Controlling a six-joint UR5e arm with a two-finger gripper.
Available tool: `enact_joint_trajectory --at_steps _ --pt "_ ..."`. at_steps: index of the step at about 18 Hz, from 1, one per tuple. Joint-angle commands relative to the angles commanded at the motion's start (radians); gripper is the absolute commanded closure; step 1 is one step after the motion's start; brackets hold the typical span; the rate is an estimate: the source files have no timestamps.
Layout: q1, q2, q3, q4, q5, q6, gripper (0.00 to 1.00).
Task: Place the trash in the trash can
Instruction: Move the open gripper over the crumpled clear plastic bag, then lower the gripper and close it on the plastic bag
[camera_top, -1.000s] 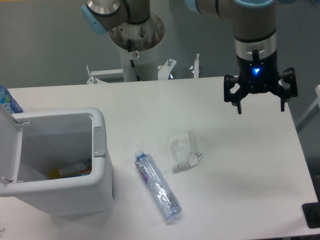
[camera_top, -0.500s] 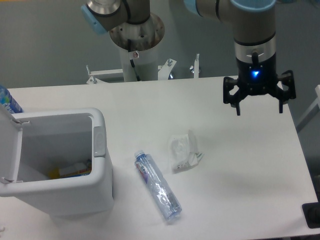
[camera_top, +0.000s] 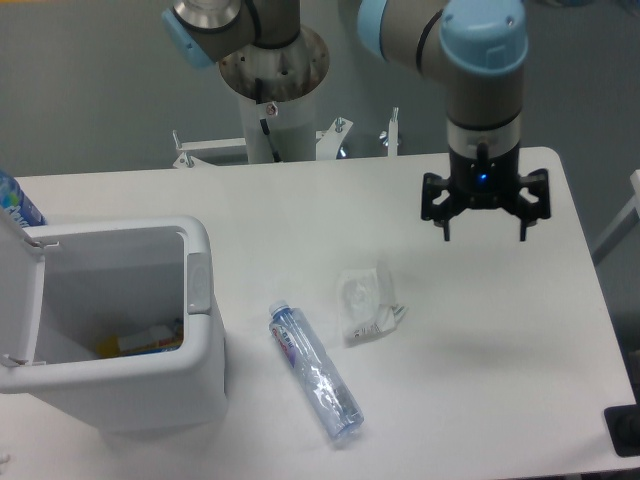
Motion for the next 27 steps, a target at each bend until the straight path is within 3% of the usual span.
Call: enact_joint_trajectory --at_steps 5,10,14,19,27 --pt "-0.041 -0.021 -0.094 0.006 0.002 -0.002 0.00" --pt "-0.097 -0.090 -0.102 0.015 0.005 -0.011 0.00" --pt "-0.112 -0.135 -0.134 0.106 0.011 -0.026 0.00" --pt "-0.112 -0.158 -0.143 0.115 0.020 -0.021 0.01" --pt "-0.112 -0.167 -0.138 0.137 0.071 -0.025 0.92"
